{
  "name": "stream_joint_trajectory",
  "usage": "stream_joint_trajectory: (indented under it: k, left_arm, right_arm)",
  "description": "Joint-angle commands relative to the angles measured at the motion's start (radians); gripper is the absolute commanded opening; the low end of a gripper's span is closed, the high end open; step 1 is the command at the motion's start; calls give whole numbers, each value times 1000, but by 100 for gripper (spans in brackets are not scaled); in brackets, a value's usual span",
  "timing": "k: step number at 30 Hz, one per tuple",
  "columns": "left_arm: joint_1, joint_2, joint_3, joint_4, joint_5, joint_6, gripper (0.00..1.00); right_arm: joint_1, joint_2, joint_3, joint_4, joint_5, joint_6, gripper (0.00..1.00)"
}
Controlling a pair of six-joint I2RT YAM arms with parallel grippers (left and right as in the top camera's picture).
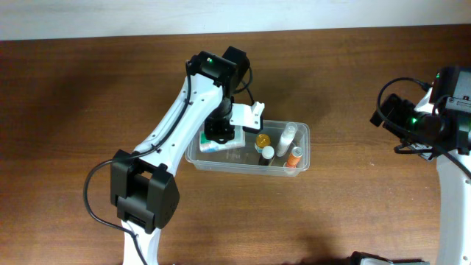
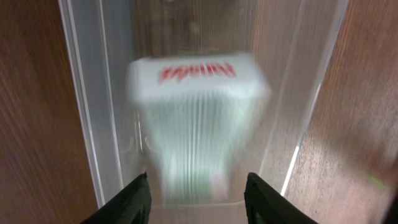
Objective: Pack container
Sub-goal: 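Place the Panadol box into the container's left end and release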
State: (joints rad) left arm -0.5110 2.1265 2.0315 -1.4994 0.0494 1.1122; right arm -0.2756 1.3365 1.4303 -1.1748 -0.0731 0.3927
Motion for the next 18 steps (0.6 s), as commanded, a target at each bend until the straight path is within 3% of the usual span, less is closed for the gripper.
stream_joint_trajectory:
  k: [1, 6, 7, 8, 12, 18]
  left_arm:
    - [4, -11, -7, 3, 22, 45, 52]
    - [4, -12, -6, -12, 8, 42, 52]
    - [4, -12, -3, -20, -4, 27, 68]
    - [3, -12, 5, -28, -31, -6, 100]
    - [13, -19, 85, -31, -180, -271, 100]
    - [112, -87, 252, -84, -167, -587, 100]
  right_arm:
    - [-6, 2, 6, 0, -2, 8, 98]
    - [-6, 2, 6, 0, -2, 8, 98]
    - [-6, 2, 6, 0, -2, 8, 98]
    - [-6, 2, 6, 0, -2, 8, 98]
    - [-6, 2, 6, 0, -2, 8, 98]
    - [-6, 2, 6, 0, -2, 8, 98]
